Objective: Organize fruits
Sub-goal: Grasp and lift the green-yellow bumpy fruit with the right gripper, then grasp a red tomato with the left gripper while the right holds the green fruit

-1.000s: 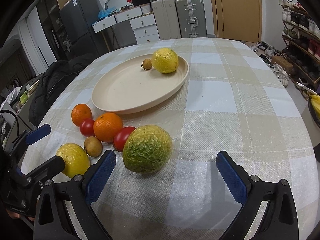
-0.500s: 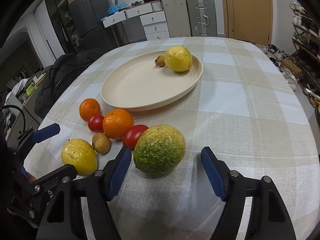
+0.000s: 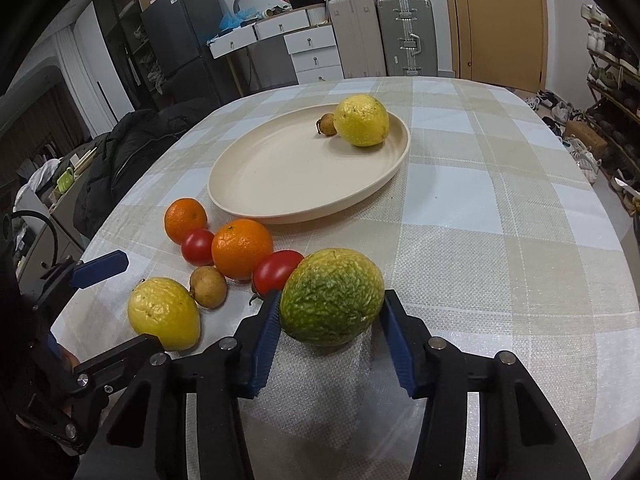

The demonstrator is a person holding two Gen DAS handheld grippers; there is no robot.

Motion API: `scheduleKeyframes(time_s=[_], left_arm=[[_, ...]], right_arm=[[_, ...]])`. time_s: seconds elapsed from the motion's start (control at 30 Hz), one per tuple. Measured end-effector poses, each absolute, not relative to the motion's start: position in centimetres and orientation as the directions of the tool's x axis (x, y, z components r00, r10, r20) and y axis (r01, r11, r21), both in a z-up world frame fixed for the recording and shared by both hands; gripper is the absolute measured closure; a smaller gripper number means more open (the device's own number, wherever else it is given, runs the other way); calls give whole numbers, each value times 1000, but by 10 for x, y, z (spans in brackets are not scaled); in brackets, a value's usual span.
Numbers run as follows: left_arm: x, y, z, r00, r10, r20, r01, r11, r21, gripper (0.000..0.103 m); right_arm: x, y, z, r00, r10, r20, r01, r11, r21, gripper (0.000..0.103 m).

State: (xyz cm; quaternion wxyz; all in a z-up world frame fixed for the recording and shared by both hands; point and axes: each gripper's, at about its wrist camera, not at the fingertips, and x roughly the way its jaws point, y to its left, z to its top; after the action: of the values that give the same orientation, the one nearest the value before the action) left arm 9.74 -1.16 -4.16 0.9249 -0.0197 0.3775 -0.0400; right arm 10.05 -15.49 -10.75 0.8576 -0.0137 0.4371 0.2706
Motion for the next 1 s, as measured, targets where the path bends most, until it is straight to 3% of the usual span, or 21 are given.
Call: scheduleKeyframes(time_s=[0.7,1.0], left_arm=[[96,52,-33,724,1,-689,-90,992,-93,1],[93,48,-30,714,-1,-700,-51,997,-53,1]], right_arm=[[89,-165,-83,533,509,-676,-496,835,238,53],[89,-167,-82,534,512,-673,-490,836,247,53]])
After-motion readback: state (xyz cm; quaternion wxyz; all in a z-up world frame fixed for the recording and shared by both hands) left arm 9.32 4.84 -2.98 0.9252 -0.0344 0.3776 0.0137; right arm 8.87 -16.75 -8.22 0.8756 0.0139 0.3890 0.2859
